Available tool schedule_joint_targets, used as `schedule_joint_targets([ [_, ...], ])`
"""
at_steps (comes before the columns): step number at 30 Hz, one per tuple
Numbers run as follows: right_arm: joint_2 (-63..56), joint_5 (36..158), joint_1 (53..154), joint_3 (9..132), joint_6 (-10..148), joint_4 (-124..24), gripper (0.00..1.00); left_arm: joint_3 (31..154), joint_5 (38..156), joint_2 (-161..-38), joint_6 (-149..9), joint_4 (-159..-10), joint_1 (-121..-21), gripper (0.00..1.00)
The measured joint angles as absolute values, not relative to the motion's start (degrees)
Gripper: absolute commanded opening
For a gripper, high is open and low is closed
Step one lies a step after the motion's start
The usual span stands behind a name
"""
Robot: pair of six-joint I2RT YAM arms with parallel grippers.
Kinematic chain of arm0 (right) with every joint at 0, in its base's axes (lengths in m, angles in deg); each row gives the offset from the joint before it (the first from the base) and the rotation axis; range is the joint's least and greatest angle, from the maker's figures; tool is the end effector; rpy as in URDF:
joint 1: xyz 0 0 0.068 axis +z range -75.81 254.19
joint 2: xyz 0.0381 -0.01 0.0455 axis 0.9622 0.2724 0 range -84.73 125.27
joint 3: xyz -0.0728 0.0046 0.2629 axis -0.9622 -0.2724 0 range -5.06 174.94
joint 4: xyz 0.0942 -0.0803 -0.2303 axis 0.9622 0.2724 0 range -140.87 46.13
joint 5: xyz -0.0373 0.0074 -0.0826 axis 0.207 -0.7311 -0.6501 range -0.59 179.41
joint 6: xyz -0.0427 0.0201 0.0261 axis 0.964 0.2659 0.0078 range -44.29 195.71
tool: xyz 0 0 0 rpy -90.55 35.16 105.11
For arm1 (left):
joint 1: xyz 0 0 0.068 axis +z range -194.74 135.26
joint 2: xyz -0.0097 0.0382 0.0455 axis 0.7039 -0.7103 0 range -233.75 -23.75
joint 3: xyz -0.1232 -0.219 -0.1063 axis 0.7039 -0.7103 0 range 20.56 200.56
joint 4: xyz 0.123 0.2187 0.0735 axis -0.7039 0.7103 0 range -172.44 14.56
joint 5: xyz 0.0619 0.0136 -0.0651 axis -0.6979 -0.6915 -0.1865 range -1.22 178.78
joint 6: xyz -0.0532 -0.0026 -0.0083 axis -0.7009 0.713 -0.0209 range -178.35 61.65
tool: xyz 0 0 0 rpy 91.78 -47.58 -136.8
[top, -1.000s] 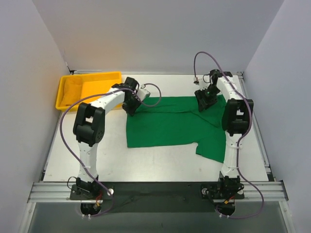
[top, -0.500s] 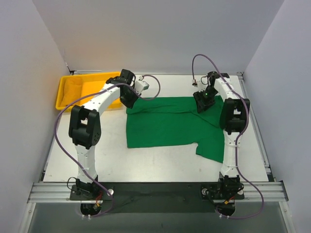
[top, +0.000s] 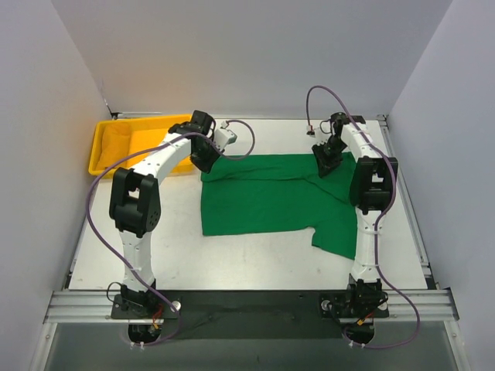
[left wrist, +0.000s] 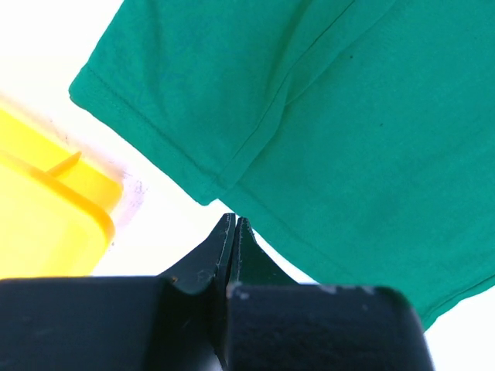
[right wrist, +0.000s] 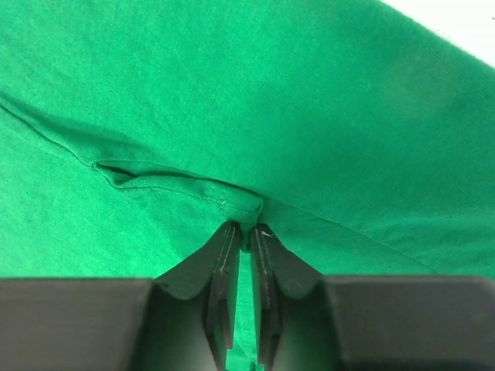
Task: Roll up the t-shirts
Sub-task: Fold the T-shirt at the center of the board.
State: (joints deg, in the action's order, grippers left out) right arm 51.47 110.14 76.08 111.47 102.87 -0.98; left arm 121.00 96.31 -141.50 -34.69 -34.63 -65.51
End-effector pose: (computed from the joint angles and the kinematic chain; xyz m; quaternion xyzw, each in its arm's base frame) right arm 0.4983 0.0290 0.1697 -0.2737 0.9291 0.1347 0.2089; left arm 0.4104 -0.1607 0.2324 0.3815 0.8967 -0.0587 0.2165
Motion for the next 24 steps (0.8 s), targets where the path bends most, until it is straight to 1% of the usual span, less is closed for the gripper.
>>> schedule_joint_targets([
  [6, 51.25, 108.65, 76.81, 110.10, 102.89, -1.57, 0.05, 121.31, 96.33, -141.50, -34.69, -34.65, -64.88, 0.00],
  [9, 49.85, 107.76, 77.33, 108.31, 102.91, -1.99, 0.04, 121.84, 96.46, -141.50, -34.67, -34.72, -64.46, 0.00],
  [11, 48.36, 107.39, 77.79, 106.60, 102.84, -2.03, 0.06, 122.38, 96.79, -141.48, -34.64, -34.91, -64.07, 0.00],
  [13, 46.00, 106.97, 78.47, 104.26, 102.69, -2.32, 0.10, 122.71, 97.25, -141.42, -34.64, -35.46, -63.70, 0.00],
  [16, 41.09, 106.14, 80.56, 99.02, 102.21, -2.62, 0.27, 122.69, 98.36, -140.94, -34.53, -36.44, -62.98, 0.00],
  [18, 37.48, 105.40, 83.21, 95.32, 101.86, -2.40, 0.35, 122.38, 98.93, -140.48, -34.32, -37.34, -62.67, 0.00],
  [24, 28.65, 102.27, 94.88, 85.18, 100.81, -2.21, 0.37, 119.47, 101.14, -138.82, -32.94, -40.01, -62.37, 0.00],
])
